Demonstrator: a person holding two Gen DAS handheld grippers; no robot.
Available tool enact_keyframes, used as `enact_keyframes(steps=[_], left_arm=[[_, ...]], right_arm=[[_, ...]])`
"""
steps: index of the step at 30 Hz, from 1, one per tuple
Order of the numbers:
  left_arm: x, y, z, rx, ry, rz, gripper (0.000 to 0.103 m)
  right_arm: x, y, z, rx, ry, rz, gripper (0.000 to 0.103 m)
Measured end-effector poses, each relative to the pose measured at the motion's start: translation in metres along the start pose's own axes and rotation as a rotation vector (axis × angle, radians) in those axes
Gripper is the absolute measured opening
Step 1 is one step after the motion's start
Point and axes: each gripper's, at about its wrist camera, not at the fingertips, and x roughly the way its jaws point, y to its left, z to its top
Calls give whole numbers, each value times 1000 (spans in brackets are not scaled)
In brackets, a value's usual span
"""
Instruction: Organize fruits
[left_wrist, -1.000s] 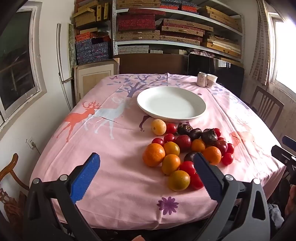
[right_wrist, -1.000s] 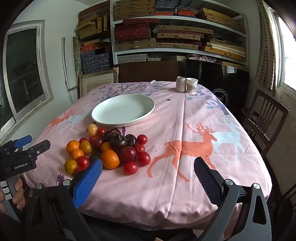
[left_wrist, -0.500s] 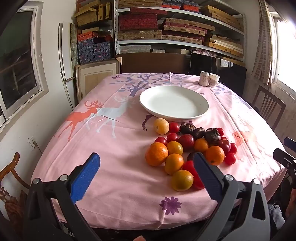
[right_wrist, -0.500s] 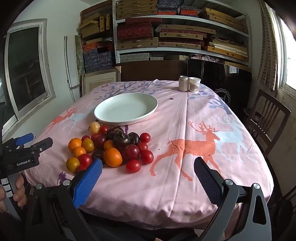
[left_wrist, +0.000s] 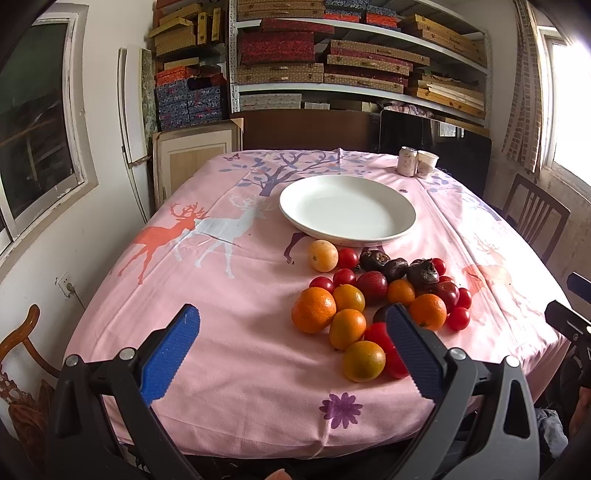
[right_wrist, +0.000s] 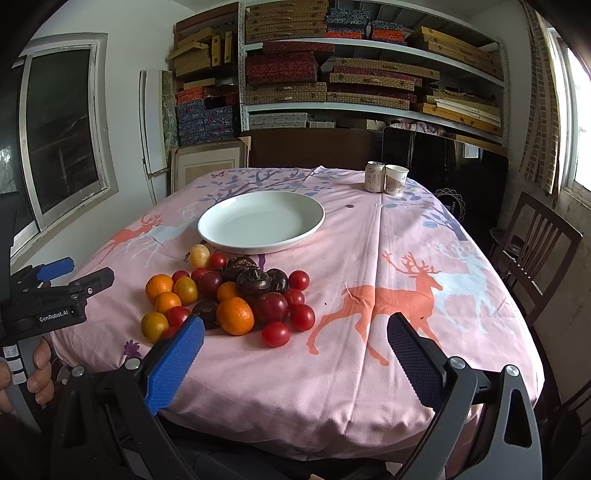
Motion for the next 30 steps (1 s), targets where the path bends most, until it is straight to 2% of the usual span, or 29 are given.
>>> enact_keyframes(steps=[30], left_arm=[[1, -2, -3, 0, 5, -3, 99]], right_arm=[[-1, 8, -3, -25, 1, 9, 99]])
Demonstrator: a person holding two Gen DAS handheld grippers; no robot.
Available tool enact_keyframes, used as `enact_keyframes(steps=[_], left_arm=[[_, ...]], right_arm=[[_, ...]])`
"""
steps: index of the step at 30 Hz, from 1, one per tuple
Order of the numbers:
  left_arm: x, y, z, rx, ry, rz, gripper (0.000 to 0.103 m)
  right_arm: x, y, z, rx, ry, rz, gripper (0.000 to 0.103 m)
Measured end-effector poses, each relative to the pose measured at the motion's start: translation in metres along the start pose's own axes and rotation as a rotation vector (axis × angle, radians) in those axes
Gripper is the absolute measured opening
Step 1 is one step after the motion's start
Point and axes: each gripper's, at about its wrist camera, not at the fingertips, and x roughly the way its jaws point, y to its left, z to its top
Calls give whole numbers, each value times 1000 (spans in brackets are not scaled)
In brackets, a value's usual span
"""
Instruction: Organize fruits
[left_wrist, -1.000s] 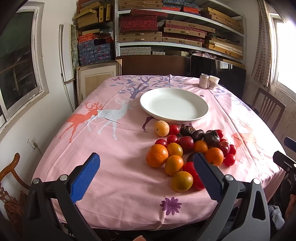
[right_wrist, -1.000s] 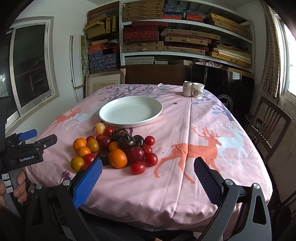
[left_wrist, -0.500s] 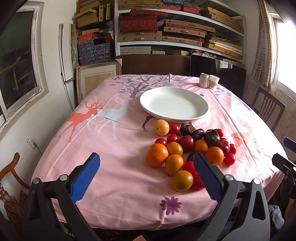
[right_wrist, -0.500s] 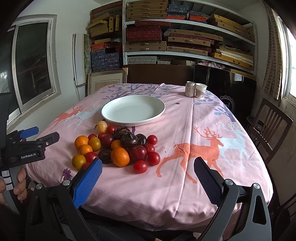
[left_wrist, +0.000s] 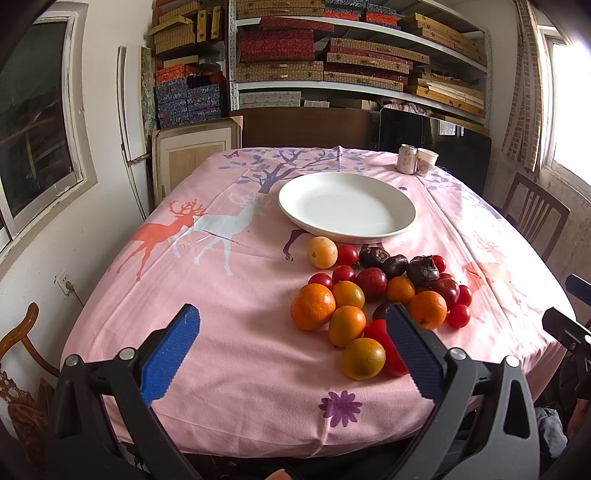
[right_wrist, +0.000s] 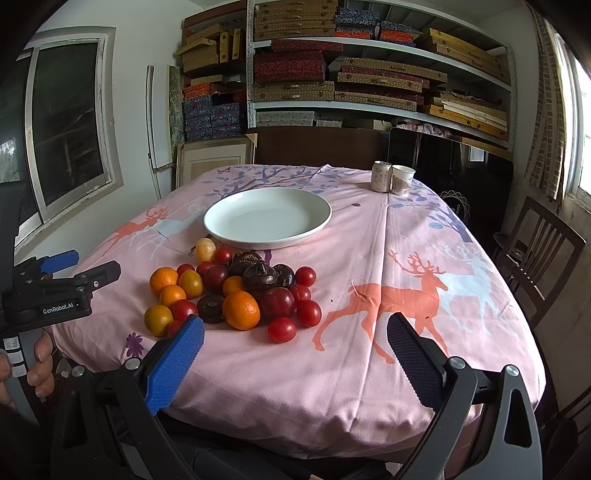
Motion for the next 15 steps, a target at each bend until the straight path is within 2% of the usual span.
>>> enact_keyframes(steps=[15], left_arm=[[3, -2, -2, 3, 6, 1, 99]], right_arm=[[1, 2, -4, -8, 5, 16, 99]])
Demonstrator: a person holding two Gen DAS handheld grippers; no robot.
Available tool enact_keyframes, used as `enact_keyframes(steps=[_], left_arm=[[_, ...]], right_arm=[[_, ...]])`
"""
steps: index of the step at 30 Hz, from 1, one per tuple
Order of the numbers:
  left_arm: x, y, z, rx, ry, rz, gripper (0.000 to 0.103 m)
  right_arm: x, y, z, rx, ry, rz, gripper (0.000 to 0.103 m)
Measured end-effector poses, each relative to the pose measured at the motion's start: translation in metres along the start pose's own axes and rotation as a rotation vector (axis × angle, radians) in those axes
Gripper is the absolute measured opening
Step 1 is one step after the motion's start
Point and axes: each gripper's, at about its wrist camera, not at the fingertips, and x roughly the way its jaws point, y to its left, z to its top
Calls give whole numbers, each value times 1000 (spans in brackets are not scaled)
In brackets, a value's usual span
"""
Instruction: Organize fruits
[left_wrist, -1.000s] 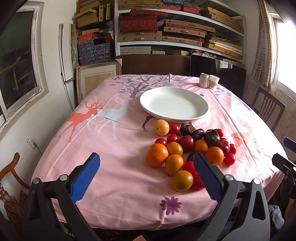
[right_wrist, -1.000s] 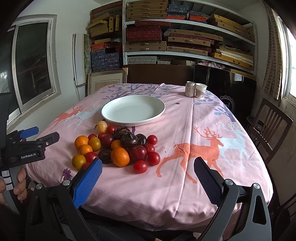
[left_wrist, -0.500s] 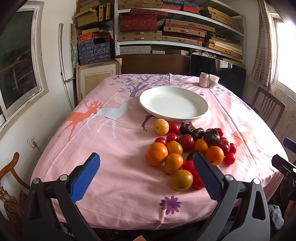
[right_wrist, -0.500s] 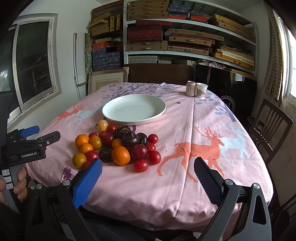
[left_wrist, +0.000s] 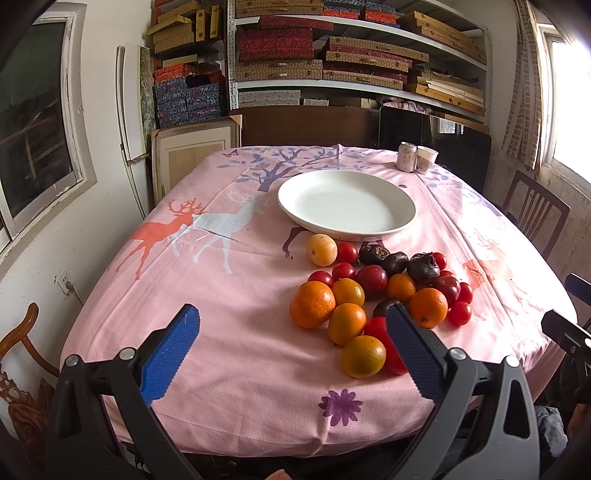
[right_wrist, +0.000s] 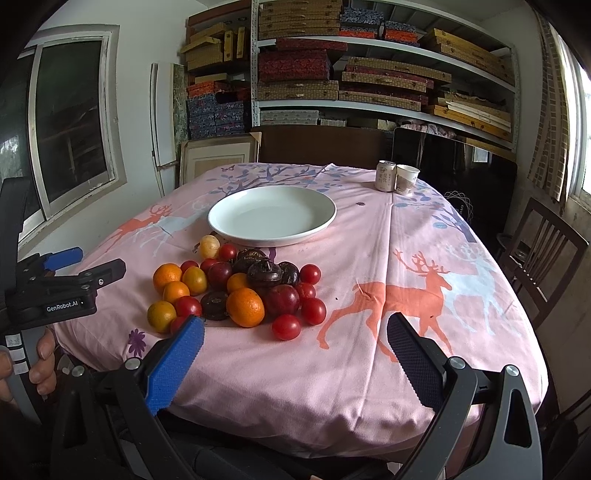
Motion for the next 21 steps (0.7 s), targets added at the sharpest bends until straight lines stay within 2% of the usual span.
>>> enact_keyframes(steps=[18, 21], left_arm=[[1, -4, -2, 11, -8, -17, 99], [2, -3, -4, 7, -1, -62, 99]], right_arm=[[2, -1, -1, -2, 12, -6, 99], [3, -1, -1, -2, 12, -8, 99]])
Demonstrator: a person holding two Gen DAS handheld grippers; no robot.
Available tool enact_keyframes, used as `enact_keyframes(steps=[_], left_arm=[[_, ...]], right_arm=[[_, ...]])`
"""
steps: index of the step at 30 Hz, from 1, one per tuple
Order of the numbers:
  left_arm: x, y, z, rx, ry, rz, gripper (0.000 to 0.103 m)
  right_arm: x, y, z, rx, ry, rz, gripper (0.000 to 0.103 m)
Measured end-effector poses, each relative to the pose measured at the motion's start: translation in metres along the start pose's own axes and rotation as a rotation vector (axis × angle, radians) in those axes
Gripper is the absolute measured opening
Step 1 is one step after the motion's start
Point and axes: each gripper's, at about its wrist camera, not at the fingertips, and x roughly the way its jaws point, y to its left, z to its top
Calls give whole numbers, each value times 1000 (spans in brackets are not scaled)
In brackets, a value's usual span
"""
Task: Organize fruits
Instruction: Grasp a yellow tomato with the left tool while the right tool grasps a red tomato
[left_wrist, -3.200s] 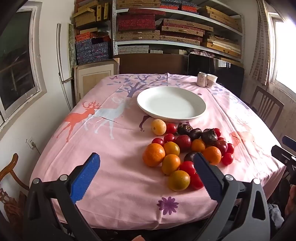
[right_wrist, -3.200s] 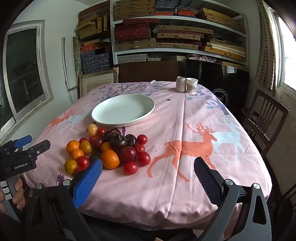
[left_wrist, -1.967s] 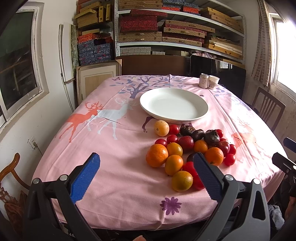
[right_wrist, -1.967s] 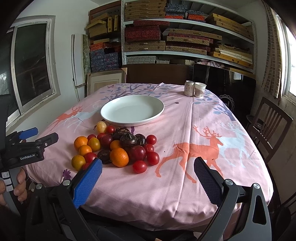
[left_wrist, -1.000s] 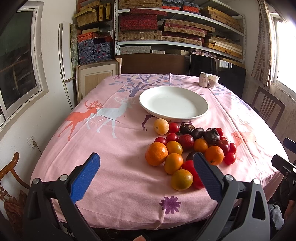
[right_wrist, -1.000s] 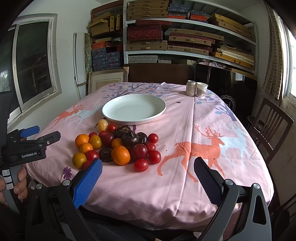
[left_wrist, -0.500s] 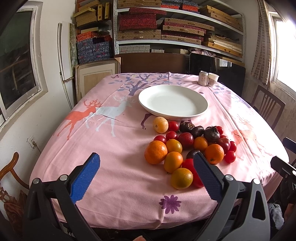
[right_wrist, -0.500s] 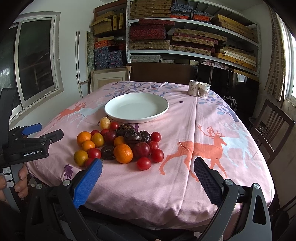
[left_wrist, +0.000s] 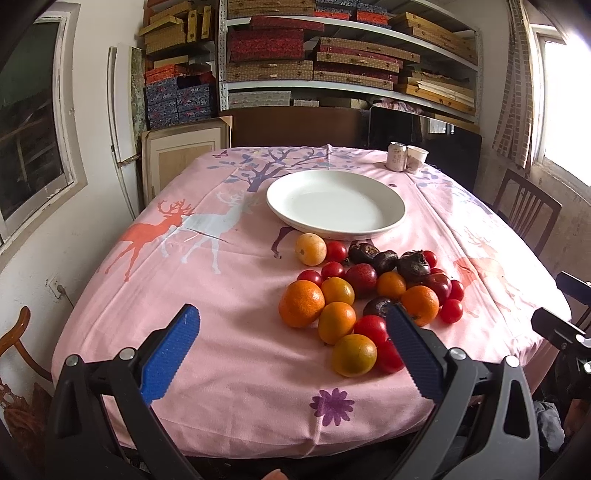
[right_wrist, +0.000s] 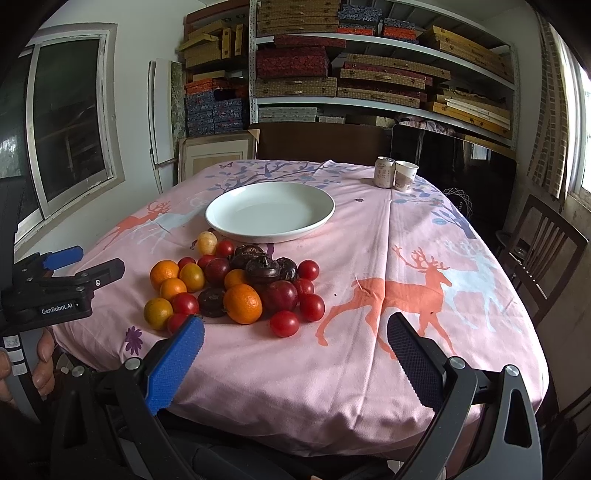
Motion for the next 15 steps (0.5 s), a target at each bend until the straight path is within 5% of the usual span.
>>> enact_keyframes(steps=[5, 12, 14, 15], left_arm=[[9, 3, -14, -5, 56, -176, 99], [37, -16, -39, 136, 119, -130, 96], [43, -22, -42, 172, 119, -111, 69], [49, -25, -43, 184, 132, -103, 65]], right_arm=[[3, -5, -3, 7, 12, -9, 99], [12, -10, -6, 23, 35, -6, 99], [12, -9, -7, 19, 37, -5, 99], [12, -9, -7, 17, 35, -7, 99]])
